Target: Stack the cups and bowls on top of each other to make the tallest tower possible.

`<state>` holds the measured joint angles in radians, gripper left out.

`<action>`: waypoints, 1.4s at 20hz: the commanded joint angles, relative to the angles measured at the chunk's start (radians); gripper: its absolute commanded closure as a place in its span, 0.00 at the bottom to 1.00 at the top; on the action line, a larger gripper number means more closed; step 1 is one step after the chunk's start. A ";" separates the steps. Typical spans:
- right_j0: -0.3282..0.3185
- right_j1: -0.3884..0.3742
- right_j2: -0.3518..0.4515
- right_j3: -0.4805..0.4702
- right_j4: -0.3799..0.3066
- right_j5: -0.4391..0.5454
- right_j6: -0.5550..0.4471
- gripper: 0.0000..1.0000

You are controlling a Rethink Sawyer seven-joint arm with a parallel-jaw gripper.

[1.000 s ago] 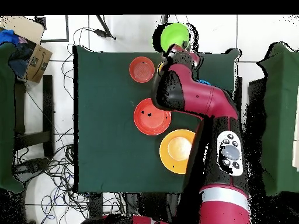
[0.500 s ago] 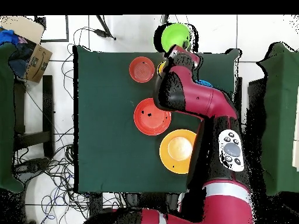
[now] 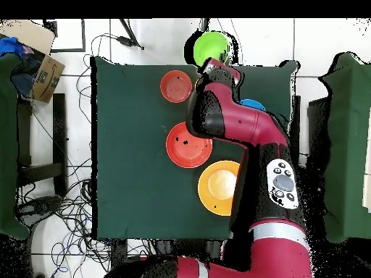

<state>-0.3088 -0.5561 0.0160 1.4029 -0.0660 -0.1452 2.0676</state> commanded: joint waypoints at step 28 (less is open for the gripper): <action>-0.044 -0.064 0.155 0.189 0.022 -0.019 0.194 1.00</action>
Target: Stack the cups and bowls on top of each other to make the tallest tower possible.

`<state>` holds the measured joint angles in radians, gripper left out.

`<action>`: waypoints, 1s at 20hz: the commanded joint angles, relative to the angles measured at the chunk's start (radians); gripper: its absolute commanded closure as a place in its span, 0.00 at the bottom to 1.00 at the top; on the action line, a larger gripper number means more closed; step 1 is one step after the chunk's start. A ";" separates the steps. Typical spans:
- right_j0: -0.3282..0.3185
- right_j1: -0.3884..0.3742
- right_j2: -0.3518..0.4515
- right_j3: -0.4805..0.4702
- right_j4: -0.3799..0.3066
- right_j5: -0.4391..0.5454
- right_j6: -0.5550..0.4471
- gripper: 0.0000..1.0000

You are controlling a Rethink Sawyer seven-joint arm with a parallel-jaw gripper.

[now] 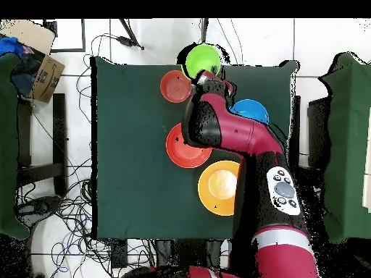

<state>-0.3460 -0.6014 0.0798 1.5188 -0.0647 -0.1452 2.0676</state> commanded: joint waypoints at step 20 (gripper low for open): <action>-0.029 0.048 0.101 0.087 -0.003 -0.077 0.189 1.00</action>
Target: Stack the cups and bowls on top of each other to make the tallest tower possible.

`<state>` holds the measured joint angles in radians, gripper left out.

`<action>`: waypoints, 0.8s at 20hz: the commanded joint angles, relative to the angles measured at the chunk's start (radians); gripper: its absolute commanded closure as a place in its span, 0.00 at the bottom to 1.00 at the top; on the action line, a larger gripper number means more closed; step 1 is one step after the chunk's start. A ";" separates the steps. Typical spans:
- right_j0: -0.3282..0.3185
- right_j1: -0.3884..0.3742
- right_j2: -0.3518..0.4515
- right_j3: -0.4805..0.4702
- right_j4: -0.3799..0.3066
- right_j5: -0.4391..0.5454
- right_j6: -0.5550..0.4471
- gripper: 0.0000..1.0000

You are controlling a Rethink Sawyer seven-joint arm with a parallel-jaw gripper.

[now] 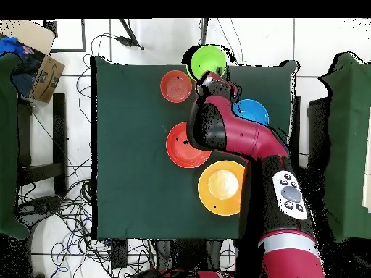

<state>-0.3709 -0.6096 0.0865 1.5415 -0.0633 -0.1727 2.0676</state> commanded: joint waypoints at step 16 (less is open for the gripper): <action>-0.015 0.056 0.109 0.073 -0.009 -0.086 0.193 1.00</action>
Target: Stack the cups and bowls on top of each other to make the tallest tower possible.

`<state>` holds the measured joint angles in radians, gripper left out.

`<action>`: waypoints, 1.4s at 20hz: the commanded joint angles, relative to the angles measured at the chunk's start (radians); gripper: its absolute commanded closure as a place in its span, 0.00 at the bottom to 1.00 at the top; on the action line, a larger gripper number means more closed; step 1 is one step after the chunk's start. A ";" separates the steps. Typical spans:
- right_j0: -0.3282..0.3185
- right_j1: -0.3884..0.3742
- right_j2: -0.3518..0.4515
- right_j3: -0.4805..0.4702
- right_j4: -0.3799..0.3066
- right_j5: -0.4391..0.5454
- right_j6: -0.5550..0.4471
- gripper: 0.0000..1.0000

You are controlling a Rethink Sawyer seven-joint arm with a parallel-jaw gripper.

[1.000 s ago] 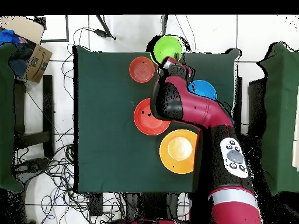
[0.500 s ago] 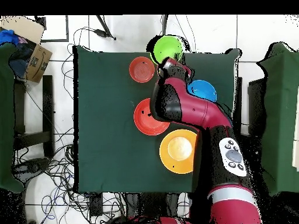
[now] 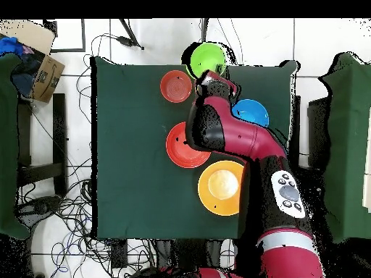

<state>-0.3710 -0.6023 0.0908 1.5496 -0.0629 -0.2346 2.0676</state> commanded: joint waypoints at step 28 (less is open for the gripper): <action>-0.022 0.086 0.124 0.058 -0.018 -0.074 0.194 1.00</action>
<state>-0.3744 -0.5852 0.1200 1.5529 -0.0633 -0.2965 2.0676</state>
